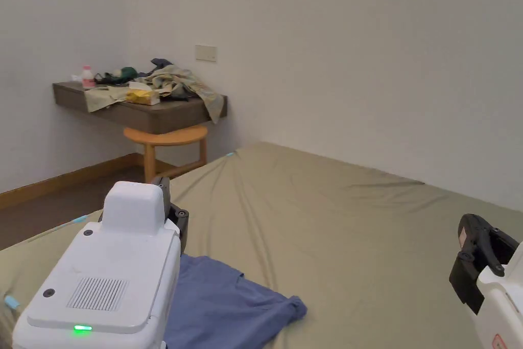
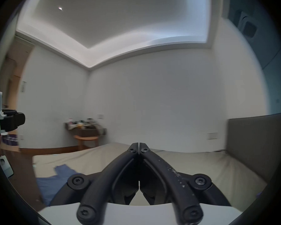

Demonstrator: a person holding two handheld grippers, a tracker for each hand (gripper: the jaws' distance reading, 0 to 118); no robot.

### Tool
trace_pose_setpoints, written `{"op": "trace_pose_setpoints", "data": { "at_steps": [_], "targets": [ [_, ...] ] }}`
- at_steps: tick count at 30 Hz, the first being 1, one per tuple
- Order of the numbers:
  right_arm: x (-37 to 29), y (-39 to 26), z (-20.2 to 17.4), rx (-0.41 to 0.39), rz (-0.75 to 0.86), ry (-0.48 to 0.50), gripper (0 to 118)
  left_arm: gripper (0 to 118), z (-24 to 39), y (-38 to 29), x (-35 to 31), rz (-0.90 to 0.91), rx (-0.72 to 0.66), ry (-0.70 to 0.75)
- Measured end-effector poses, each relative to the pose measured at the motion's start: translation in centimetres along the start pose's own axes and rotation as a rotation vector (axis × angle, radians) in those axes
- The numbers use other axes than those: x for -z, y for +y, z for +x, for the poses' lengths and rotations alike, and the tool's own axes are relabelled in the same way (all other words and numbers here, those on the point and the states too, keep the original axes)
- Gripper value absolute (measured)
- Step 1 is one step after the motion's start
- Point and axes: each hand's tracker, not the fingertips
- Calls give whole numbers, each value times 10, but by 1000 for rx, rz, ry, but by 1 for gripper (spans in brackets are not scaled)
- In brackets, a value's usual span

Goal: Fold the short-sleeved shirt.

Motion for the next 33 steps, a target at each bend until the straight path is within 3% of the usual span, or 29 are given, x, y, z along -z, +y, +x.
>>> {"op": "trace_pose_setpoints", "data": {
  "at_steps": [3,7,11,12,13,15,16,17,18,20,24,25,28,32,33],
  "targets": [
    [18,-2,-36,4,1,109,0,0,-46,-5,-6,-28,-4,111],
    [32,-5,-54,-26,-7,129,0,0,-71,-14,0,-56,-17,165],
    [44,-15,-54,-28,-40,135,0,2,-64,-35,29,-140,-18,127],
    [47,-18,-53,-34,-54,129,0,14,-61,-42,39,-179,-25,94],
    [50,-22,-53,-40,-69,123,0,45,-56,-51,52,-228,-31,52],
    [54,-30,-51,-49,-102,117,0,68,-48,-73,84,-350,-53,-34],
    [56,-35,-50,-56,-118,115,0,68,-42,-88,104,-440,-68,-80],
    [57,-40,-49,-63,-134,112,0,101,-34,-106,124,-542,-70,-108],
    [59,-45,-47,-75,-153,105,0,118,-29,-126,145,-626,-67,-141],
    [62,-56,-43,-94,-194,84,0,107,-12,-166,173,-712,-34,-193],
    [71,-78,-30,-100,-290,36,1,107,22,-255,229,-949,86,-219],
    [72,-83,-27,-97,-308,22,1,102,29,-277,238,-1010,104,-218],
    [78,-94,-16,-94,-359,-14,1,69,43,-327,256,-1146,83,-230],
    [80,-98,-6,-111,-394,-43,1,61,44,-346,262,-1170,17,-200],
    [80,-98,-4,-113,-396,-47,1,44,40,-340,263,-1145,-27,-199]
  ]
}}
